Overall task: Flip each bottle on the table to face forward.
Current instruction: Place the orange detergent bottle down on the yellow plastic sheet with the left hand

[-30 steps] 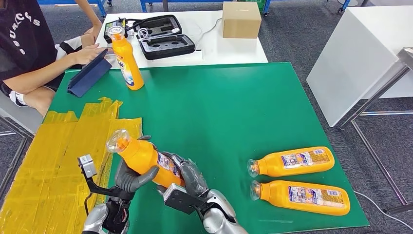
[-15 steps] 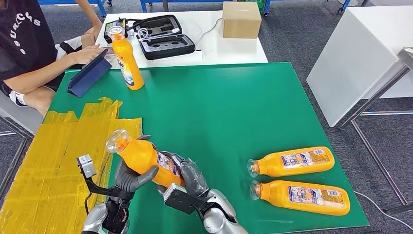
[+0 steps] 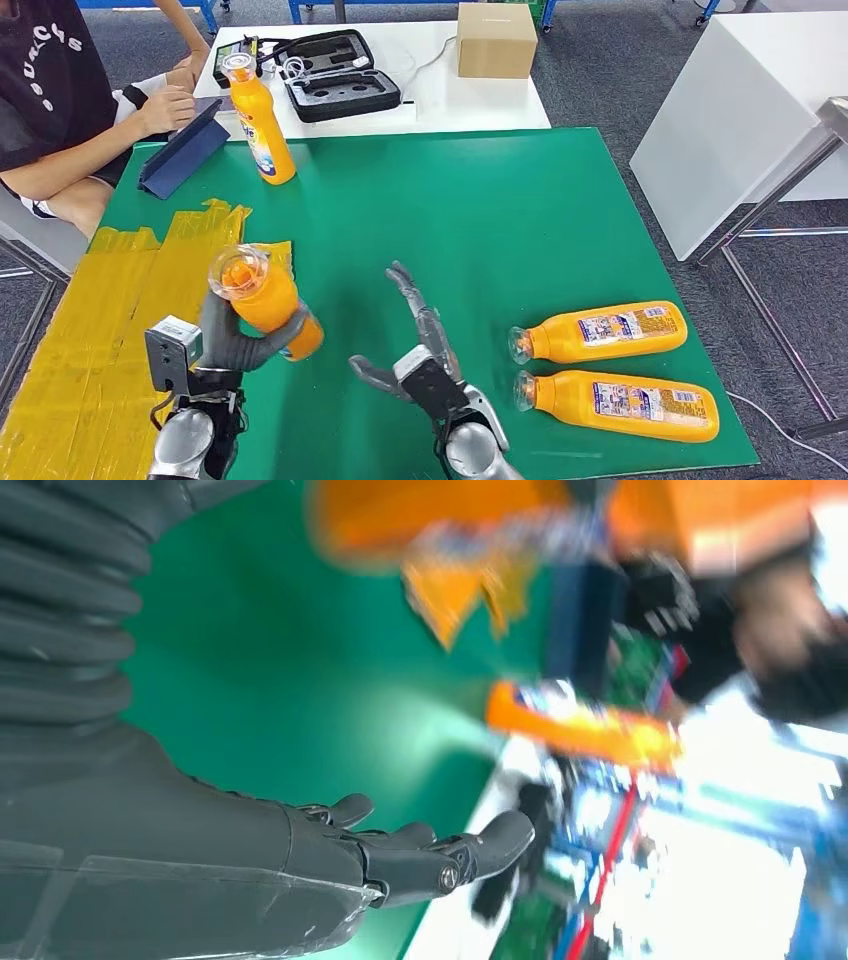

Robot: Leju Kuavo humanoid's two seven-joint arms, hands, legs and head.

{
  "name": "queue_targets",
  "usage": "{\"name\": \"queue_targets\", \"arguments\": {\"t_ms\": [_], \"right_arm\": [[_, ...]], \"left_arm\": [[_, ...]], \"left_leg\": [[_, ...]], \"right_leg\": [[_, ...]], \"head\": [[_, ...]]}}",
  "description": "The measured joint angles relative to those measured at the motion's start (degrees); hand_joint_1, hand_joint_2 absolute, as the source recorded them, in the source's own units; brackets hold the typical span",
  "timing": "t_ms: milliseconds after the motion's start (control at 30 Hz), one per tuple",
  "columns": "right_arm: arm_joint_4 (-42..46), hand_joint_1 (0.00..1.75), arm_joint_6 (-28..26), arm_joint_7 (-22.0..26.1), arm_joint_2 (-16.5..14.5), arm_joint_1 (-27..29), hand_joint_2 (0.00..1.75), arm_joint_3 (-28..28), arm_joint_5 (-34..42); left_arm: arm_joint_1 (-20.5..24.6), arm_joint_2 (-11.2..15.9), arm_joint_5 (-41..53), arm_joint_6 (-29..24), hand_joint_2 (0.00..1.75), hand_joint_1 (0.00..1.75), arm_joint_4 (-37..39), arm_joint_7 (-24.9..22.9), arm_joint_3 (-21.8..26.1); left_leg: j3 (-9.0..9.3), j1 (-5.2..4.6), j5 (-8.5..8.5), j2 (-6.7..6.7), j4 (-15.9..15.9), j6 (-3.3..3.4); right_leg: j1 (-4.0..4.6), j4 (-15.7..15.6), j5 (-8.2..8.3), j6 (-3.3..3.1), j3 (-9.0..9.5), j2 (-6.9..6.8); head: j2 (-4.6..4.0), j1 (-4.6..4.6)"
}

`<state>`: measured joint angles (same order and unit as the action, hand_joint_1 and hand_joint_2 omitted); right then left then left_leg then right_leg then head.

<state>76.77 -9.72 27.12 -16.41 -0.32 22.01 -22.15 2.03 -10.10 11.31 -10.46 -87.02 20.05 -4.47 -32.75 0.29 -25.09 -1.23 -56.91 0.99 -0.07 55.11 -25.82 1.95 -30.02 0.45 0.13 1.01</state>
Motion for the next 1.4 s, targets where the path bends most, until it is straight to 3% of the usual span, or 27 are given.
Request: {"name": "queue_targets", "arguments": {"t_ms": [67,133,200,267,367,467,600,833,867,1000,1400], "right_arm": [[5.4,0.00,-0.5,0.3,0.0,2.3,0.00,-3.0,1.0],[10.5,0.00,-1.1,0.6,0.2,4.1,0.00,-6.4,2.2],[14.2,0.00,-0.7,0.5,0.4,5.2,0.87,-9.5,3.0],[15.6,0.00,-0.4,0.5,0.4,5.6,1.75,-10.9,3.3],[17.4,0.00,-0.3,0.7,0.4,6.3,1.75,-12.8,3.3],[20.4,0.00,-1.1,1.1,0.4,7.4,1.75,-16.2,2.7],[21.1,0.00,-1.8,1.1,0.5,7.6,1.75,-17.5,1.9],[21.2,0.00,-1.8,0.8,0.8,7.5,1.75,-18.0,1.1],[21.2,0.00,-1.8,0.7,0.9,7.4,1.75,-18.0,0.9],[21.2,0.00,-1.7,0.5,1.1,7.3,1.75,-18.0,0.8],[20.6,0.00,-2.3,0.3,1.7,6.9,1.75,-17.5,0.6]], "left_arm": [[0.1,-0.6,15.6,-11.3,1.75,1.75,-3.8,-1.3,1.8],[0.1,-0.8,37.1,-22.0,1.75,1.75,-6.8,-5.3,3.5],[0.1,-0.7,55.8,-26.5,1.75,1.75,-8.6,-9.2,4.7],[0.1,-0.5,63.0,-26.9,1.75,1.75,-9.1,-10.5,5.2],[0.1,-0.2,69.1,-26.4,1.75,1.75,-8.9,-13.2,5.8],[1.1,1.5,75.6,-23.7,1.75,1.75,-4.0,-21.3,6.0],[3.4,4.8,77.6,-19.1,1.75,1.75,4.0,-29.4,1.8],[5.6,5.5,76.6,-16.8,1.75,1.75,14.9,-26.2,-0.5],[6.0,5.5,76.1,-16.9,1.75,1.68,16.2,-25.5,-0.4],[7.1,5.4,74.0,-18.9,1.75,0.00,21.7,-23.6,0.5],[12.8,5.4,72.9,-26.6,1.75,0.00,36.2,-24.5,8.4]], "left_leg": [[-0.01,0.00,0.00,0.01,0.0,0.00],[-0.02,-0.01,-0.01,-0.01,0.0,0.00],[-0.02,-0.01,-0.01,-0.07,0.0,0.00],[-0.01,-0.01,-0.01,-0.12,0.0,0.00],[-0.01,-0.02,-0.01,-0.06,0.0,0.00],[0.05,0.00,0.01,0.01,0.0,0.00],[0.06,0.01,0.02,0.03,0.0,0.00],[0.00,-0.02,0.01,0.03,0.0,0.01],[0.00,-0.03,0.01,0.01,0.0,0.01],[-0.01,-0.02,0.01,0.02,0.0,0.01],[0.03,0.01,0.02,-0.04,0.0,0.00]], "right_leg": [[0.00,0.0,0.00,0.00,-0.02,0.00],[-0.01,0.0,0.00,0.00,-0.02,-0.01],[-0.01,0.0,-0.01,0.01,0.00,-0.08],[-0.01,0.0,-0.02,0.01,0.03,-0.13],[-0.01,0.0,-0.01,0.00,0.00,-0.09],[0.00,0.0,0.01,0.00,-0.01,-0.05],[0.00,0.0,0.01,0.00,0.00,-0.06],[-0.02,0.0,0.01,0.00,-0.02,-0.03],[-0.02,0.0,0.01,0.00,-0.02,-0.04],[-0.01,0.0,0.01,0.00,-0.02,-0.05],[0.00,0.0,0.00,0.00,0.05,-0.08]], "head": [[0.00,0.00],[0.00,0.00],[0.00,-0.01],[0.00,-0.03],[0.00,-0.01],[0.00,0.01],[0.00,0.02],[0.00,0.01],[0.00,0.01],[0.00,0.00],[0.00,0.00]]}}
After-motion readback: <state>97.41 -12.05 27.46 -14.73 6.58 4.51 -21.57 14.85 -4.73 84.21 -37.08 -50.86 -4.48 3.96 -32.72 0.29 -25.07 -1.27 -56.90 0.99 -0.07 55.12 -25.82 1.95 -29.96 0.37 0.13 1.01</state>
